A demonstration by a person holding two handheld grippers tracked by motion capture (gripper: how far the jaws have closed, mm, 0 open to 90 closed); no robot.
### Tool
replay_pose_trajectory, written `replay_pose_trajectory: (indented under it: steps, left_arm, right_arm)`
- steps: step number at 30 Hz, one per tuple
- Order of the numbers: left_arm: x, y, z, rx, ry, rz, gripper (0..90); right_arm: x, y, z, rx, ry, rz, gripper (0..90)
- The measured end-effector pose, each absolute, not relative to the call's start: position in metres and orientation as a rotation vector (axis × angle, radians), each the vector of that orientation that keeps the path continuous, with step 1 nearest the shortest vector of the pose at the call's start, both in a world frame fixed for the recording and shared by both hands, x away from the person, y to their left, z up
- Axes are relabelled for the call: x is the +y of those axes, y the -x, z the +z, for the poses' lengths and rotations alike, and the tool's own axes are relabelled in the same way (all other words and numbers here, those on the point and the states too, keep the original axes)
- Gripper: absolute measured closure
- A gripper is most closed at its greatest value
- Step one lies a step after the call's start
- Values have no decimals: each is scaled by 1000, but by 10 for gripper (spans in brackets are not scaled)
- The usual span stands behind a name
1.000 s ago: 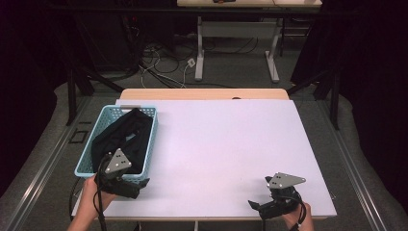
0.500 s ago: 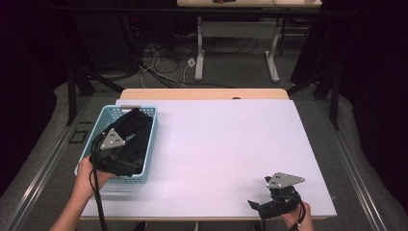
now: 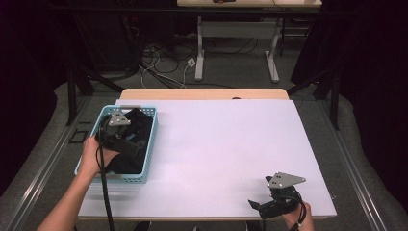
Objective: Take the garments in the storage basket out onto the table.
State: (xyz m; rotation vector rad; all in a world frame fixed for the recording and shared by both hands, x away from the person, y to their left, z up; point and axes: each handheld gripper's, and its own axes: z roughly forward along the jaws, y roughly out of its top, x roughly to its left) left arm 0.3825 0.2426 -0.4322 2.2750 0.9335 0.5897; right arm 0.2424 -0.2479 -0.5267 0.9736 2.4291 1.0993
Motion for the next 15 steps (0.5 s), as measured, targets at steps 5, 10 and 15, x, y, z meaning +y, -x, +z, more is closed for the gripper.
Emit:
replay_pose_trajectory:
  steps: [5,10,15]
  left_arm:
    - [242,-399,-434,962,-2272,571,0]
    - [243,-416,-433,976,-2271,560,0]
    - [244,-427,-434,1000,-2269,574,0]
  right_arm:
    - [-248,-243,-527,2433,-975,1095,4]
    - [-248,-243,-527,2435,-971,1094,4]
    - [-247,-242,-527,2435,-974,1094,4]
